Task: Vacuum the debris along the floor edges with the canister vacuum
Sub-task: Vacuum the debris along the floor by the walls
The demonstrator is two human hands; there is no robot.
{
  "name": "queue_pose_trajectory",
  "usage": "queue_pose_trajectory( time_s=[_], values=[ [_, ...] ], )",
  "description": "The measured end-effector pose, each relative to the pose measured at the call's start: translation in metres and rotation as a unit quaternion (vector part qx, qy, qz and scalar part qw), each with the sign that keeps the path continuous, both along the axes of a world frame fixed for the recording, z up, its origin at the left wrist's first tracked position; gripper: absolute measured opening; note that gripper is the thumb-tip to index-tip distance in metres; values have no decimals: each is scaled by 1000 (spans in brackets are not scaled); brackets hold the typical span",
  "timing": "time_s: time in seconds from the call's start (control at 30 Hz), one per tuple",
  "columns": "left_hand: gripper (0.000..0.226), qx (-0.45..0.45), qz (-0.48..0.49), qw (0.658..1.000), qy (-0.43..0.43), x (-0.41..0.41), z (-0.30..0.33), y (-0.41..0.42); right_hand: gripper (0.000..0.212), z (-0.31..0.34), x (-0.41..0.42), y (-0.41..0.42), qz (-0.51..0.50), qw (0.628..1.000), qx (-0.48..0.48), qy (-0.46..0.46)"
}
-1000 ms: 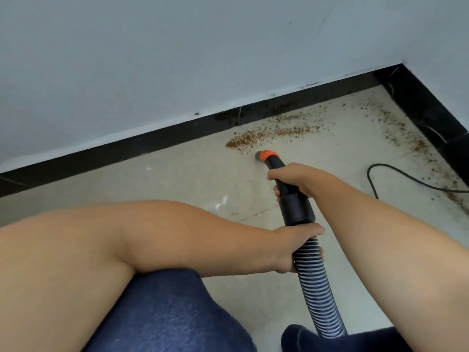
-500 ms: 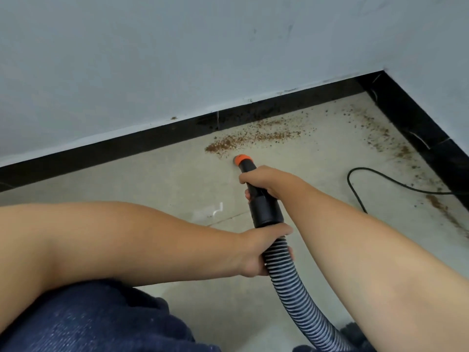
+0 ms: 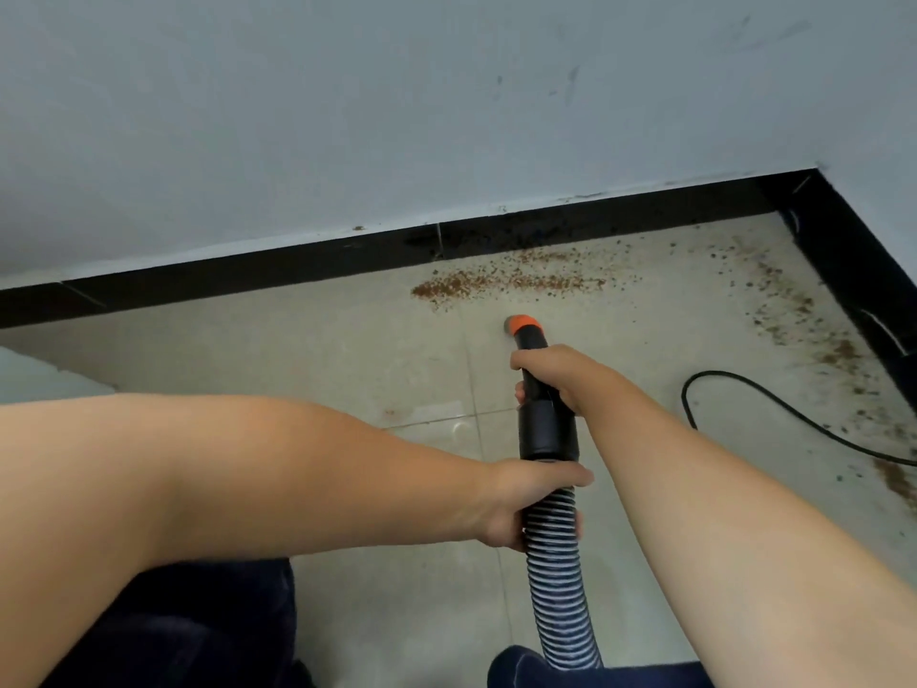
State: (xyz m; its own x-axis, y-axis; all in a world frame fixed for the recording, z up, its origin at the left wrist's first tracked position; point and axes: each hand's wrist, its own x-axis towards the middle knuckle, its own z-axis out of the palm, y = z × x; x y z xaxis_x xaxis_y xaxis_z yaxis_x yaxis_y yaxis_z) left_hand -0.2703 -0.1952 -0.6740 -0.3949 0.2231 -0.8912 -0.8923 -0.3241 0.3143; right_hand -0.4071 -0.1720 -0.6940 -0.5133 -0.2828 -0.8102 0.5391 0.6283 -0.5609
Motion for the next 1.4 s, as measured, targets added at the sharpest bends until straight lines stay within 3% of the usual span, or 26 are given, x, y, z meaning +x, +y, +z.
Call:
queue_pose_trajectory(
  time_s=[0.2, 0.4, 0.6, 0.9, 1.07, 1.23, 1.4],
  values=[
    [18, -34, 93, 995, 22, -17, -23, 24, 21, -15, -22, 12, -52, 998, -6, 20],
    [16, -10, 86, 996, 35, -36, -24, 25, 25, -23, -44, 26, -108, 994, 6, 32],
    [16, 10, 126, 992, 29, -18, -24, 10, 19, -20, -28, 0, -46, 999, -3, 20],
    [15, -24, 270, 962, 16, 18, -28, -5, 18, -22, 13, -60, 71, 997, -29, -8],
    [32, -25, 277, 961, 16, 19, -29, -10, 15, -23, 16, -69, 84, 996, -38, -12],
    [16, 2, 217, 976, 13, 3, -30, -11, 16, -27, -3, -47, 0, 999, -30, 13],
    [16, 17, 164, 986, 24, -16, -31, 0, 20, -28, -26, -13, -82, 996, 2, 32]
  ],
)
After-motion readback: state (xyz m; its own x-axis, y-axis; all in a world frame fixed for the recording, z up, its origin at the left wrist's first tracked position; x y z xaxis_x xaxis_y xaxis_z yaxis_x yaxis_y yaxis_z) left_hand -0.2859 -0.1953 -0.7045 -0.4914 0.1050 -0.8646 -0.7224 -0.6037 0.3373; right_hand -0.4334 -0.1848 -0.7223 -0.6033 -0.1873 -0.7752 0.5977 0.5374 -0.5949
